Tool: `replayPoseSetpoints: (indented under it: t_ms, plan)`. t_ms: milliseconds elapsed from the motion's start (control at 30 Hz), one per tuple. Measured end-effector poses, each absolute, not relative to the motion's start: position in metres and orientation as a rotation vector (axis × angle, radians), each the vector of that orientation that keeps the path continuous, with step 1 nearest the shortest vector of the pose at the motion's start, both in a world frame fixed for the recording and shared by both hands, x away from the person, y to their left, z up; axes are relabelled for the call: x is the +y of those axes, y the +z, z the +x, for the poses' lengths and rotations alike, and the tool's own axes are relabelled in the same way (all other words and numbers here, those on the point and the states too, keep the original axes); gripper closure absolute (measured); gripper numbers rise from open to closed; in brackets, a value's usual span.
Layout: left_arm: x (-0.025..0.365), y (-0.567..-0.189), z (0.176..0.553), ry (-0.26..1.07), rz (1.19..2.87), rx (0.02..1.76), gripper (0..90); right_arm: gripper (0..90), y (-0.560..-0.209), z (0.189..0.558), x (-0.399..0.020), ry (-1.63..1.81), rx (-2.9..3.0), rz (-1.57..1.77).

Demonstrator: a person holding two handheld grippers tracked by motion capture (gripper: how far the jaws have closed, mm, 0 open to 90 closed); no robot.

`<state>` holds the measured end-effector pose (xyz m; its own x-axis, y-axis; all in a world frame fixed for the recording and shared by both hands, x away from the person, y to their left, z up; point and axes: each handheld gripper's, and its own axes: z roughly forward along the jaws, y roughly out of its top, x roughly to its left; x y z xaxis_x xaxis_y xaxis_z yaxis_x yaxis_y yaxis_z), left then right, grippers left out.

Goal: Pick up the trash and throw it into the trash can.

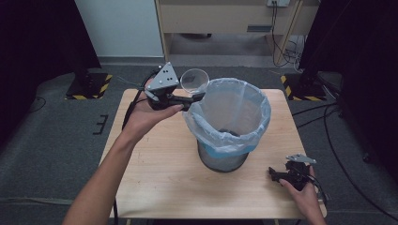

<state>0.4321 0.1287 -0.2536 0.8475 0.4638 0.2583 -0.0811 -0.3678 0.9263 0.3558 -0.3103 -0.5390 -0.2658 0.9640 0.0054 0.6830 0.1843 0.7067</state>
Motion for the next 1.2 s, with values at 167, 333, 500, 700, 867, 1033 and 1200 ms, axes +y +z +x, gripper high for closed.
replayPoseSetpoints:
  t_ms: [167, 333, 500, 700, 867, 1033, 1200]
  plan:
    - [0.122, -0.255, 0.436, 0.572, 1.883, 0.274, 35.9, 0.4, -0.539, 0.356, -0.310, 0.841, 2.022, 1.542]
    - [0.116, -0.255, 0.438, 0.564, 1.896, 0.264, 35.8, 0.4, -0.539, 0.356, -0.311, 0.840, 2.024, 1.542]
    - [0.109, -0.257, 0.441, 0.554, 1.909, 0.258, 35.5, 0.4, -0.539, 0.356, -0.311, 0.841, 2.024, 1.543]
    - [0.101, -0.261, 0.445, 0.539, 1.928, 0.257, 35.3, 0.4, -0.539, 0.356, -0.311, 0.841, 2.026, 1.541]
    - [0.097, -0.264, 0.448, 0.533, 1.946, 0.257, 35.1, 0.4, -0.539, 0.356, -0.311, 0.843, 2.023, 1.542]
    - [0.093, -0.267, 0.451, 0.522, 1.961, 0.257, 35.0, 0.4, -0.539, 0.356, -0.311, 0.843, 2.023, 1.542]
    - [0.089, -0.271, 0.453, 0.514, 1.980, 0.254, 34.9, 0.5, -0.539, 0.356, -0.311, 0.844, 2.024, 1.541]
